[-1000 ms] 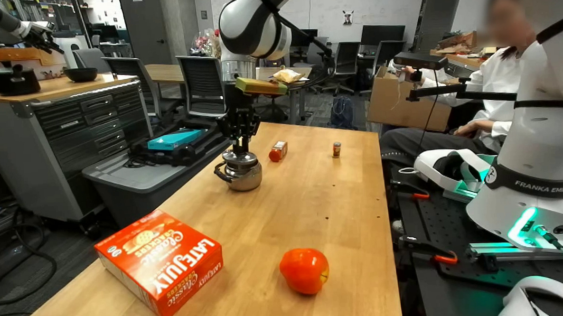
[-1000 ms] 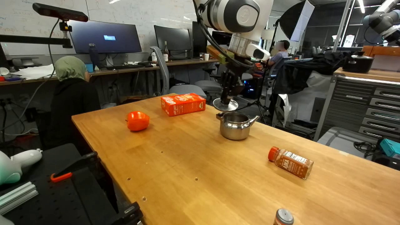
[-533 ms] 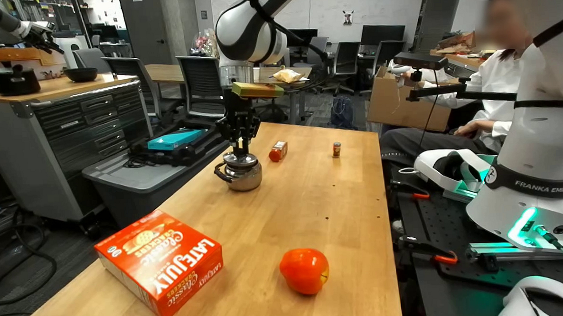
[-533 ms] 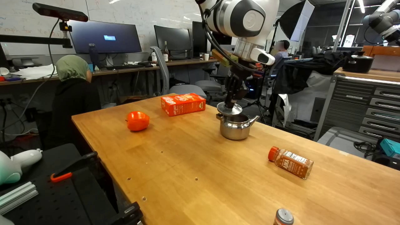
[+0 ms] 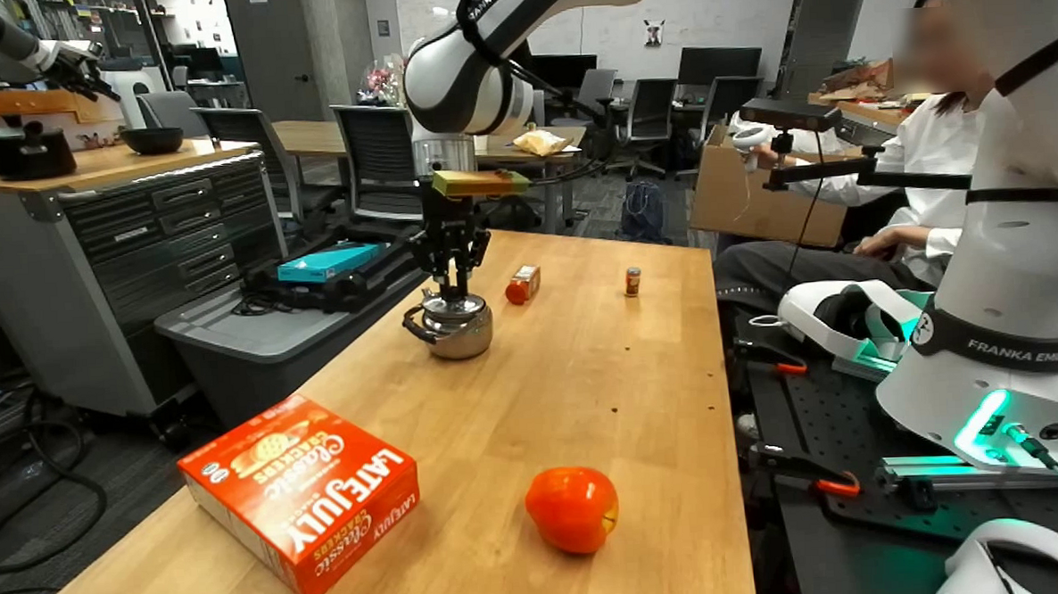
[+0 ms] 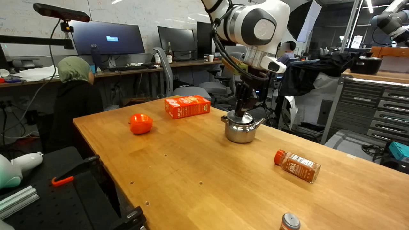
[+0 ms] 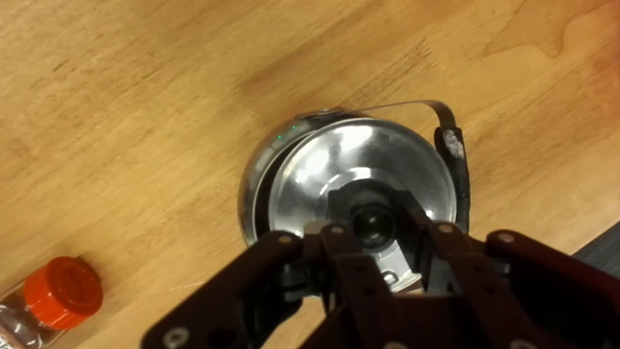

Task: Place the silver lid on the silver kettle

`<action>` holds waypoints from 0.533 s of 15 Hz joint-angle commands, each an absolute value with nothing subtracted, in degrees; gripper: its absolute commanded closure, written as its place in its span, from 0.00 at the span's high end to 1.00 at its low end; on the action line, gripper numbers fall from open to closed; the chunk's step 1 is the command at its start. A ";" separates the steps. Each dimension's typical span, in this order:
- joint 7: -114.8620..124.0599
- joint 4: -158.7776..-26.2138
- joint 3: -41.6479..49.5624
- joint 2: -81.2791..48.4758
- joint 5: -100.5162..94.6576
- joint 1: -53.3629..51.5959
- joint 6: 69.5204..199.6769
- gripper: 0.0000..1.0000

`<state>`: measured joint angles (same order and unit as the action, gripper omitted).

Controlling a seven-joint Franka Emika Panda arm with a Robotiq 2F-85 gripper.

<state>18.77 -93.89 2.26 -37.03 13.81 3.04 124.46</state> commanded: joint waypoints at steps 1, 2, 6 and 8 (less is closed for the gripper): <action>21.14 -89.27 3.41 -40.07 12.84 2.28 122.28 0.12; 21.28 -89.02 3.41 -40.27 12.84 2.31 122.01 0.12; 22.59 -88.71 3.85 -40.73 12.02 1.81 121.60 0.12; 23.76 -88.76 4.19 -40.64 11.06 1.35 121.11 0.12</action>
<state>21.09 -91.87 2.39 -38.21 12.96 2.95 123.08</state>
